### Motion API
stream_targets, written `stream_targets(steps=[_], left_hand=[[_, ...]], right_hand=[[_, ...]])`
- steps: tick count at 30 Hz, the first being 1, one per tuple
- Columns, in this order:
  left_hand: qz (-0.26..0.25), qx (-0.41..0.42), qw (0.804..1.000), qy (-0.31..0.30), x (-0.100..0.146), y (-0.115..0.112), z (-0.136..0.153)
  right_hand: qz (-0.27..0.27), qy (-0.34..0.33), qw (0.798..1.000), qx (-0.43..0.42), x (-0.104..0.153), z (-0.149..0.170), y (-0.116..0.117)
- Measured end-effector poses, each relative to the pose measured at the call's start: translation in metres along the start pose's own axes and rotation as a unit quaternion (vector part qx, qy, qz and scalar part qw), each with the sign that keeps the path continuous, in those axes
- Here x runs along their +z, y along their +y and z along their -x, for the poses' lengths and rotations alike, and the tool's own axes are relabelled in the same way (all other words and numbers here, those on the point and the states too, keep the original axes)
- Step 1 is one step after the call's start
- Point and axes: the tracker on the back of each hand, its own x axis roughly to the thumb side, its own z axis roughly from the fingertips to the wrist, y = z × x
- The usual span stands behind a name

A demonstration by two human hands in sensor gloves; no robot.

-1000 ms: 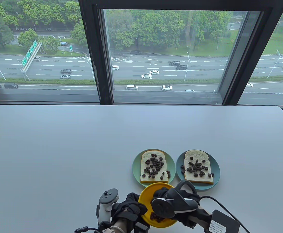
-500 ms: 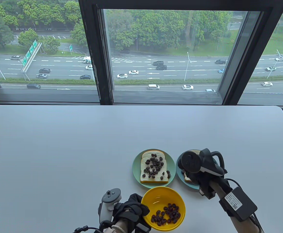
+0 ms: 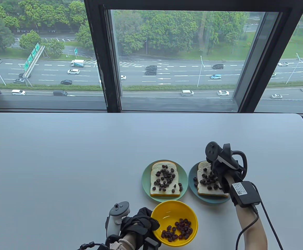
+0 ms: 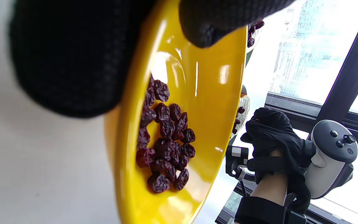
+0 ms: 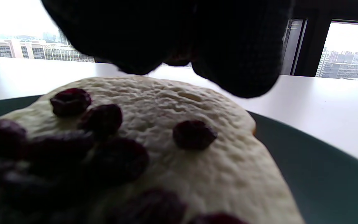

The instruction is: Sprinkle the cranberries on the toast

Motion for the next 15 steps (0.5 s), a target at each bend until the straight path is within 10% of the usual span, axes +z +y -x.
stream_targets(steps=[15], left_hand=[[0.0,-0.008,1.0,0.0,0.001,0.0,-0.002]], right_hand=[[-0.021,0.004,1.0,0.006,0.007,0.009,0.004]])
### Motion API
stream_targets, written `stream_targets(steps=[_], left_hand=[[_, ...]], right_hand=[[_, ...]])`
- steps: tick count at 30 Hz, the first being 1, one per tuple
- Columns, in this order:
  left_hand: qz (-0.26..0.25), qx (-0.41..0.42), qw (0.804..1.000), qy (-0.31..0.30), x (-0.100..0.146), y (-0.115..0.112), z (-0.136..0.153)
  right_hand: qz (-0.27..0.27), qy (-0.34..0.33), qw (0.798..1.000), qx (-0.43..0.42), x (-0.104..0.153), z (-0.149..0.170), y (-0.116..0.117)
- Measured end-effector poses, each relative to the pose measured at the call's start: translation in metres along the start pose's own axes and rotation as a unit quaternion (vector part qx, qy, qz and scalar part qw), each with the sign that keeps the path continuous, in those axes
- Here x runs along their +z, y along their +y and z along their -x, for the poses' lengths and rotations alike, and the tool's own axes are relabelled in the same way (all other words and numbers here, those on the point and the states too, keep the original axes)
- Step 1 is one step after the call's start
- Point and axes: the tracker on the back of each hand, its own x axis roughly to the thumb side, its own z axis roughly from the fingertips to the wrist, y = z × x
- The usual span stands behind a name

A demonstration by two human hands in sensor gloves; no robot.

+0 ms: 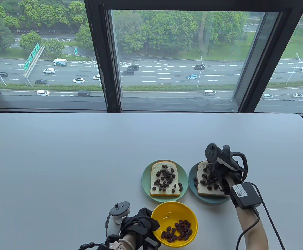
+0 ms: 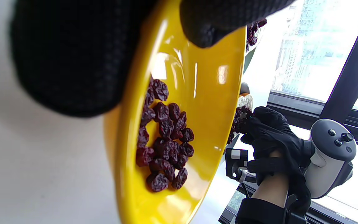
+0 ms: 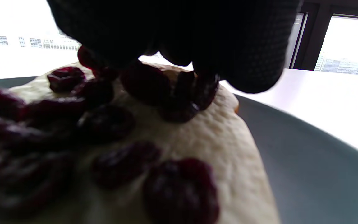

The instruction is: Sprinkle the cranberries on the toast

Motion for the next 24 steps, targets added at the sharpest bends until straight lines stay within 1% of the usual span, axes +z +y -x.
stream_targets(steps=[7,14,17,24], left_hand=[[-0.005,-0.004,1.0,-0.003,0.0,0.001,0.0],[-0.01,-0.009,1.0,-0.008,-0.001,0.002,-0.001],[-0.014,-0.012,1.0,-0.013,0.0,0.003,-0.002],[-0.029,-0.018,0.999,-0.035,0.005,0.006,-0.009]], right_hand=[[0.007,0.0,1.0,-0.014,0.009,0.009,-0.001],[0.019,-0.003,0.999,-0.039,0.029,0.015,-0.014],[0.021,-0.002,0.999,-0.042,0.042,0.018,-0.018],[0.02,-0.001,0.999,-0.029,0.084,0.021,-0.024]])
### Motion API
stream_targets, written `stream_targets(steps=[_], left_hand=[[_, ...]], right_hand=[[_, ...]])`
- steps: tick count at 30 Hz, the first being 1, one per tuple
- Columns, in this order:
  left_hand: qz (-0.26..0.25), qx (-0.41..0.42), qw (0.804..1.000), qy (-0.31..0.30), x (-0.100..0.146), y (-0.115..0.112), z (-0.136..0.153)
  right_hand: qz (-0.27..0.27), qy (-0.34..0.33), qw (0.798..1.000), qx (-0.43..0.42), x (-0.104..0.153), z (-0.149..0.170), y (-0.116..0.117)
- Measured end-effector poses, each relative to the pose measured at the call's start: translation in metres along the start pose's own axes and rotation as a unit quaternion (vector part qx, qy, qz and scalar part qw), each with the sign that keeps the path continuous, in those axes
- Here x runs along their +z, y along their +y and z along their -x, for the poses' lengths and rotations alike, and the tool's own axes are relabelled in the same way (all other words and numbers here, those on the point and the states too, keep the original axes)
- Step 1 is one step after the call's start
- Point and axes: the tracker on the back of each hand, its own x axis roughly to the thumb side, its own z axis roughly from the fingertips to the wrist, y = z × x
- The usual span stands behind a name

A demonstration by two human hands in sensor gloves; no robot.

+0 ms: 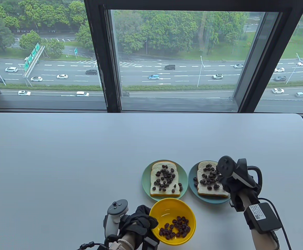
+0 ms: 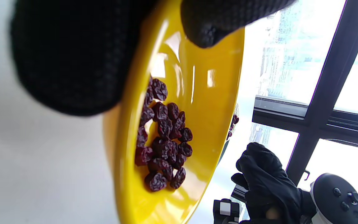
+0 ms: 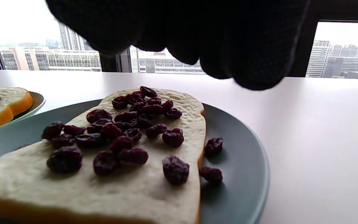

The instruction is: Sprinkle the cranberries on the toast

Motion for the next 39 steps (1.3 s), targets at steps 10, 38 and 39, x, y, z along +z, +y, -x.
stream_targets(steps=[10,38,39], left_hand=[[-0.039,0.004,0.999,-0.035,0.01,0.015,-0.011],[-0.225,0.124,0.966,-0.021,0.049,0.136,0.005],[-0.231,0.132,0.964,-0.018,0.051,0.14,0.009]], right_hand=[[0.01,0.023,0.996,-0.089,0.059,0.006,-0.008],[-0.085,0.07,0.992,-0.067,0.078,0.039,0.028],[-0.087,0.069,0.992,-0.066,0.078,0.038,0.028]])
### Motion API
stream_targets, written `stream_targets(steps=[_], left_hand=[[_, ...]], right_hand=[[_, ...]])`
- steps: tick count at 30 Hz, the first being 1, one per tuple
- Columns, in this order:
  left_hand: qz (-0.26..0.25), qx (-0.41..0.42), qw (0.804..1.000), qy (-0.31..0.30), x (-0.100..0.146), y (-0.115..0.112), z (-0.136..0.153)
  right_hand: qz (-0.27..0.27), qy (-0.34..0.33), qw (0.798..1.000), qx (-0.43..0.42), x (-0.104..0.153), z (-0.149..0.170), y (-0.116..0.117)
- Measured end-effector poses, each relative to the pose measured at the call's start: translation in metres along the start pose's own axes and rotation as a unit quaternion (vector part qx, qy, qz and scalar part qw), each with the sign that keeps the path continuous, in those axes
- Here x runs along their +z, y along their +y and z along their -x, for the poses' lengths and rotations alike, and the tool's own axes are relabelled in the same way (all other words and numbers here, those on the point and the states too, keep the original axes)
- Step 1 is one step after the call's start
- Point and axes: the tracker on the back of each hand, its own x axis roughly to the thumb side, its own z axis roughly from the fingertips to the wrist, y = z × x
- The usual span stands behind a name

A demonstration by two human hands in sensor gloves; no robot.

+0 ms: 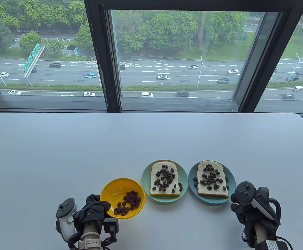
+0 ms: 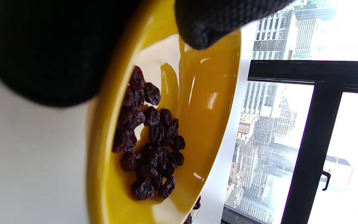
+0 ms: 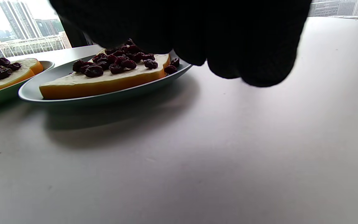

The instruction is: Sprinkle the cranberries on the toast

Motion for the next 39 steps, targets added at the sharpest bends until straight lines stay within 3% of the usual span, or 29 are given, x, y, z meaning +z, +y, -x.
stream_targets(steps=[6,18,21,23,26,36,39], left_hand=[[-0.058,0.027,0.998,0.019,0.002,0.022,0.008],[-0.164,-0.034,0.983,0.07,0.013,0.035,0.013],[-0.211,-0.091,0.97,0.081,0.018,0.035,0.007],[-0.261,-0.175,0.945,0.087,0.023,0.034,0.0],[-0.289,-0.235,0.923,0.099,0.026,0.031,-0.006],[-0.296,-0.237,0.919,0.113,0.028,0.029,-0.005],[-0.327,-0.271,0.899,0.107,0.033,0.027,-0.013]], right_hand=[[-0.011,-0.003,1.0,0.012,-0.001,-0.003,0.003],[-0.028,0.017,0.999,0.034,-0.001,0.005,0.008],[-0.032,0.019,0.998,0.043,-0.002,0.005,0.009],[-0.035,0.019,0.998,0.05,-0.002,0.004,0.01],[-0.038,0.017,0.998,0.055,-0.002,0.002,0.011],[-0.045,0.016,0.996,0.072,0.0,-0.001,0.01],[-0.044,0.017,0.996,0.074,0.0,-0.001,0.01]])
